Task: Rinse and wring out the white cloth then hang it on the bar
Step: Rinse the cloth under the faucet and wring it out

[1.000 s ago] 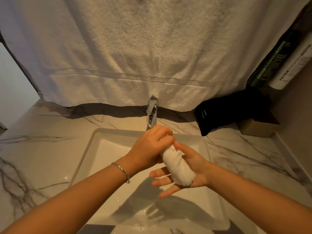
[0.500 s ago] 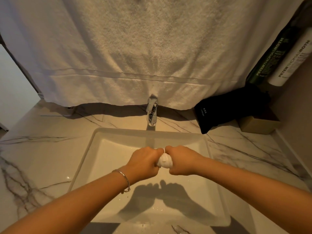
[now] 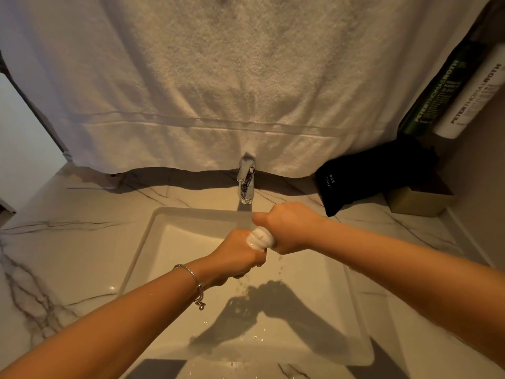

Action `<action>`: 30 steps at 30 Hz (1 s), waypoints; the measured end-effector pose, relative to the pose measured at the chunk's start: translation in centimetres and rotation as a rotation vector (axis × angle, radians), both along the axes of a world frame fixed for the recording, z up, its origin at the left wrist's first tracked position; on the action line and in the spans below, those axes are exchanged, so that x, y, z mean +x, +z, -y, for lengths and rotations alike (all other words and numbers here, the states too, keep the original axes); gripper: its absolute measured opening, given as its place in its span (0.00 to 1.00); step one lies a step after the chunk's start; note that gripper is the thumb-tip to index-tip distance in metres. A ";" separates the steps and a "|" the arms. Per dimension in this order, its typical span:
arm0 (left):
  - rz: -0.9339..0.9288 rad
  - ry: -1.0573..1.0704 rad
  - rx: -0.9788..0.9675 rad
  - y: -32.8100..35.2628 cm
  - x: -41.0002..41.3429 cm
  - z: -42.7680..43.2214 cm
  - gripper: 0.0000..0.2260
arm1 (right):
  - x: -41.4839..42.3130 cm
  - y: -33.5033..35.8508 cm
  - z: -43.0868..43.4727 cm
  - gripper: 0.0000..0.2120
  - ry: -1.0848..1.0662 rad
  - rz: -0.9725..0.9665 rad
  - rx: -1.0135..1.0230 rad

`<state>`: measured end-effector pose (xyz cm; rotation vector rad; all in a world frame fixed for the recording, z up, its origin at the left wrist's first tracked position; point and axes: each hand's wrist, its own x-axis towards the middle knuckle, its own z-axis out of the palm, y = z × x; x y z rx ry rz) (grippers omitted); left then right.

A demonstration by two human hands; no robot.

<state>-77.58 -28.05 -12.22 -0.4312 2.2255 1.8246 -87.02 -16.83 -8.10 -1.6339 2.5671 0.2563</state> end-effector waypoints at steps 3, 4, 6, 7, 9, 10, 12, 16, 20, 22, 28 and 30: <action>0.024 0.025 0.066 0.1 0.2 0.0 0.09 | 0.1 0.3 0.2 0.15 0.005 0.004 0.003; 0.028 0.030 0.081 0.1 0.2 0.0 0.08 | 0.1 0.4 0.2 0.15 0.004 0.006 0.006; 0.036 0.035 0.098 0.2 0.3 0.0 0.07 | 0.1 0.4 0.3 0.15 0.002 0.009 0.005; 0.040 0.037 0.105 0.2 0.3 0.0 0.06 | 0.1 0.4 0.3 0.15 0.000 0.010 0.002; 0.047 0.043 0.116 0.2 0.3 0.0 0.07 | 0.1 0.3 0.4 0.15 -0.005 0.013 -0.002; 0.051 0.047 0.119 0.2 0.3 0.0 0.07 | 0.0 0.2 0.4 0.15 -0.006 0.015 -0.004; 0.062 0.060 0.125 0.1 0.3 0.0 0.06 | -0.1 0.2 0.4 0.14 -0.006 0.013 -0.011; 0.070 0.054 0.115 0.0 0.4 0.1 0.05 | 0.0 -0.1 0.4 0.15 -0.005 0.000 -0.030; 0.068 0.035 0.101 -0.1 0.4 0.2 0.07 | 0.1 -0.4 0.3 0.13 -0.019 0.014 -0.046; 0.071 0.026 0.087 -0.1 0.4 0.2 0.07 | 0.0 -0.5 0.2 0.13 -0.026 0.021 -0.044; -0.041 -0.118 -0.293 0.7 -0.1 0.8 0.02 | 0.0 -1.0 -0.2 0.14 -0.076 0.096 -0.068; -0.137 -0.252 -0.607 1.7 -0.4 1.4 0.05 | 0.1 -1.4 -0.9 0.17 -0.139 0.178 -0.170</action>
